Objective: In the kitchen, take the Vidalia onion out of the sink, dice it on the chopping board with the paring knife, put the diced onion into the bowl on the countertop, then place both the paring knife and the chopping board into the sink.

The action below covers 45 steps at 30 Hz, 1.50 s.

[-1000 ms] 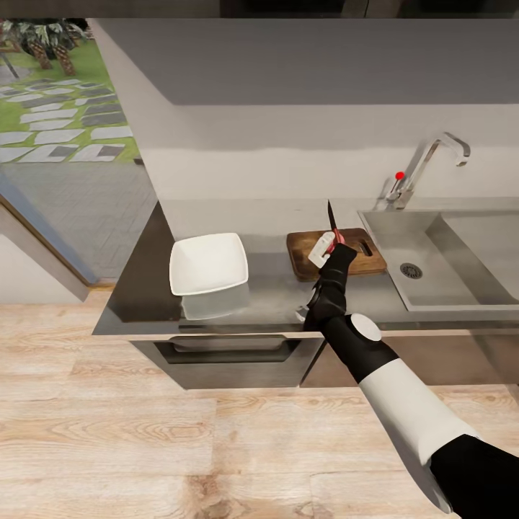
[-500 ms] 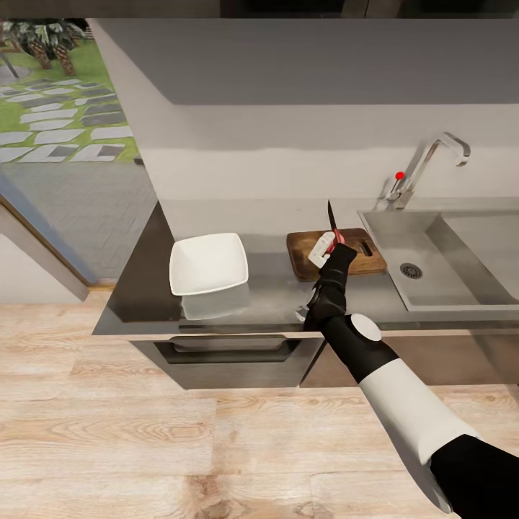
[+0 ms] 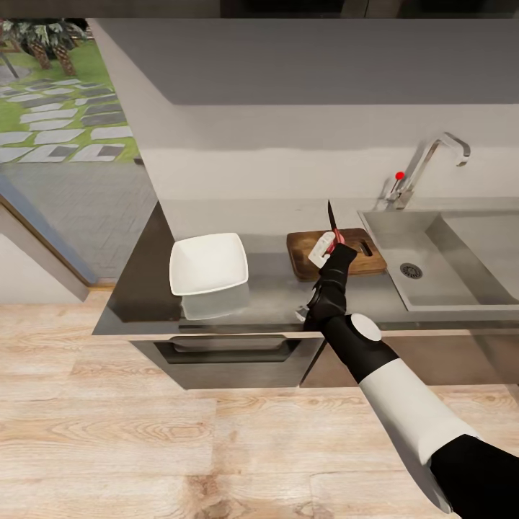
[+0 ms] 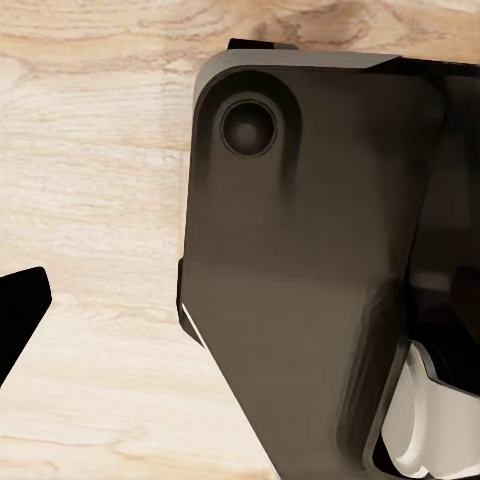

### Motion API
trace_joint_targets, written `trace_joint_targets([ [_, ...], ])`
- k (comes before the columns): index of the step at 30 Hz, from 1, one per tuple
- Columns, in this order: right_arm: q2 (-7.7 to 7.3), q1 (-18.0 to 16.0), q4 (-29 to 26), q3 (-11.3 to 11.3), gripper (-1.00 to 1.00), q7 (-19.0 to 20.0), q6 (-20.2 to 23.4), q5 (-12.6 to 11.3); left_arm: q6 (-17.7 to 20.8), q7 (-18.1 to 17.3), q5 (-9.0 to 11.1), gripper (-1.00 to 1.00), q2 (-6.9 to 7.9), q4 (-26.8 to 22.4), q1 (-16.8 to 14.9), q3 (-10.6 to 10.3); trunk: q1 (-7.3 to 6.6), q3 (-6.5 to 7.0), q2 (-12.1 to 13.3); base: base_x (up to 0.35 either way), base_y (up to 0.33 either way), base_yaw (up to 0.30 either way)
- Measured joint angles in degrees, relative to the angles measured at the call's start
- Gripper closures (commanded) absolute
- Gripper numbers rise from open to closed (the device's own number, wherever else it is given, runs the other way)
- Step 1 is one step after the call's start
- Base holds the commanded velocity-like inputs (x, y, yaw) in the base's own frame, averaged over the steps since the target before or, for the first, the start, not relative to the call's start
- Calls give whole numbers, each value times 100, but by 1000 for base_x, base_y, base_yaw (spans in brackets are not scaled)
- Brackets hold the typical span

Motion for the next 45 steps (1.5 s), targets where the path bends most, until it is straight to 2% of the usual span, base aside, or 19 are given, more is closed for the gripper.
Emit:
trace_joint_targets([
  [22, 1, 0, -38, -68, 100, -40, 0, 23, 0, -2, 0, -100, -9, 0, 0, 0, 0, 0, 0, 0, 0, 0],
  [33, 0, -7, -98, -70, 100, -200, 8, 31, -4, -9, -2, -100, -17, 0, 0, 0, 0, 0, 0, -9, 0, 0],
  [45, 14, -9, -99, -70, 100, -222, 9, 32, -9, -9, -1, -100, -18, 0, 0, 0, 3, 0, 1, -252, 0, 0],
])
